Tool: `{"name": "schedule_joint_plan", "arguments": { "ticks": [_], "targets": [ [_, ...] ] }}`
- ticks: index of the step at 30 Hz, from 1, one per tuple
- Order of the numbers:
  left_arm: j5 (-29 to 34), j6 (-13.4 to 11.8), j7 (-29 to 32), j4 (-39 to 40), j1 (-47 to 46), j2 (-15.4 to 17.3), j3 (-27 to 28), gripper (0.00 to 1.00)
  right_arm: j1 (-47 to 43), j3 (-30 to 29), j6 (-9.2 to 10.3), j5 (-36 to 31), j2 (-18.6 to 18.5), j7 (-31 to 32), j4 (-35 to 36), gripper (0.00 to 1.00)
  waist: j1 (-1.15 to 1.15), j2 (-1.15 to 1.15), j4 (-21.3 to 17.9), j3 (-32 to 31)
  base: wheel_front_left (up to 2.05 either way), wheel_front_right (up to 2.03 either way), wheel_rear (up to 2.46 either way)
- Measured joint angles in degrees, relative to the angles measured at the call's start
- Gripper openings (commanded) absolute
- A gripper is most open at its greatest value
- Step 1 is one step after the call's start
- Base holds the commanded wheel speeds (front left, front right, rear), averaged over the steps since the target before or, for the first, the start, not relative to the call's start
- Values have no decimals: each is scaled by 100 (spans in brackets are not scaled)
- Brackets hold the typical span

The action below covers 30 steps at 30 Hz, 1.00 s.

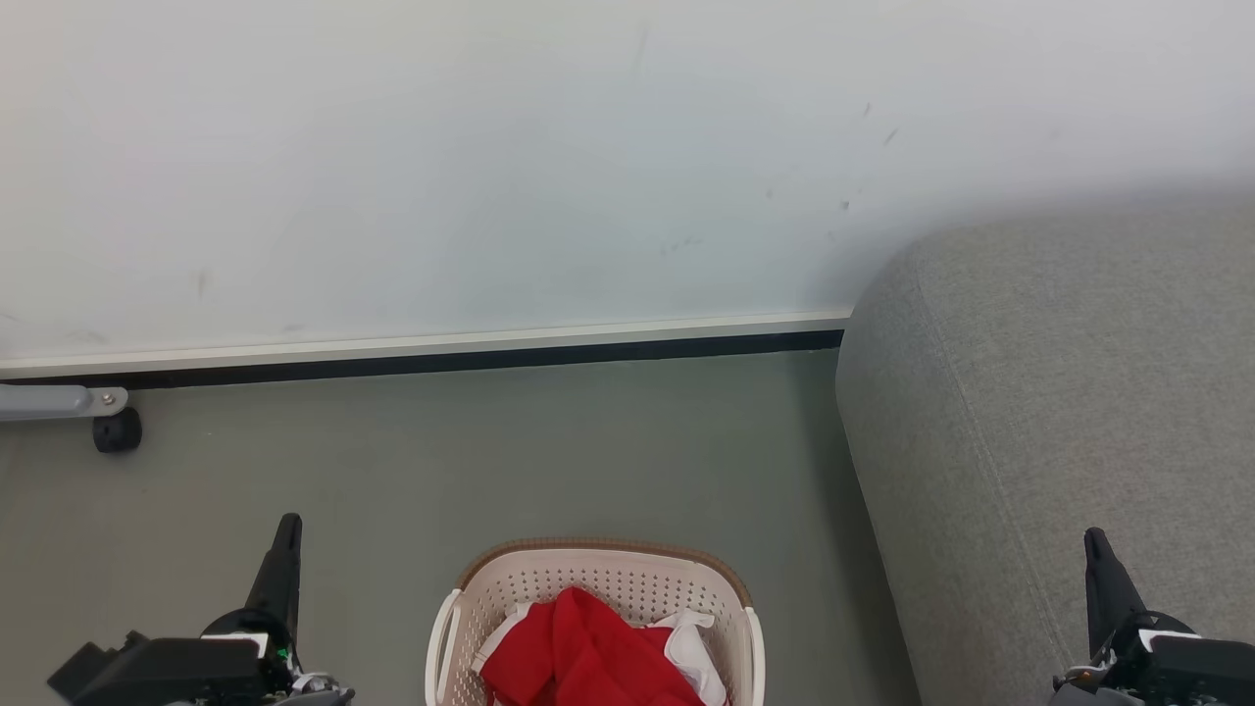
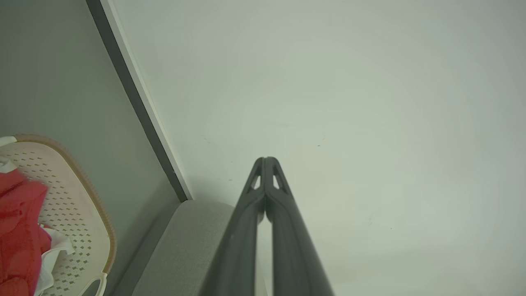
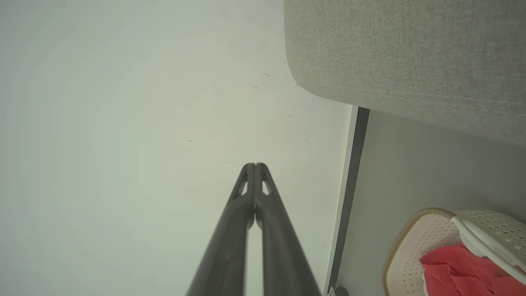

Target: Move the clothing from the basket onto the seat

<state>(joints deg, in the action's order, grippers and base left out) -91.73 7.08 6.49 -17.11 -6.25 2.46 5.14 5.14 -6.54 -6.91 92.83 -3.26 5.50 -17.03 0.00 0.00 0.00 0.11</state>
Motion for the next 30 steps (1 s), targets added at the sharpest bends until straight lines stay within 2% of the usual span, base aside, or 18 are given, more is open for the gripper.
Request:
{"name": "schedule_joint_plan", "arguments": {
  "ticks": [15, 16, 17, 18, 30],
  "targets": [
    [0, 0, 0, 9, 1, 0, 0, 0, 0, -2, 0, 0, 2, 0, 1, 0, 0, 0, 0, 0, 0, 0, 0],
    [0, 0, 0, 9, 1, 0, 0, 100, 0, -2, 0, 0, 2, 0, 1, 100, 0, 0, 0, 0, 0, 0, 0],
    [0, -2, -1, -22, 2, -2, -4, 0, -7, 0, 1, 0, 7, -2, -22, 0, 0, 0, 0, 0, 0, 0, 0],
    [0, -8, -1, -80, 25, -12, -10, 100, -31, 2, 5, 0, 22, -3, -74, 100, 0, 0, 0, 0, 0, 0, 0],
    [-71, -10, -210, -47, 193, -36, -172, 100, -186, 8, 11, -130, 60, -111, -2, 100, 0, 0, 4, -5, 0, 0, 0]
  ]
}}
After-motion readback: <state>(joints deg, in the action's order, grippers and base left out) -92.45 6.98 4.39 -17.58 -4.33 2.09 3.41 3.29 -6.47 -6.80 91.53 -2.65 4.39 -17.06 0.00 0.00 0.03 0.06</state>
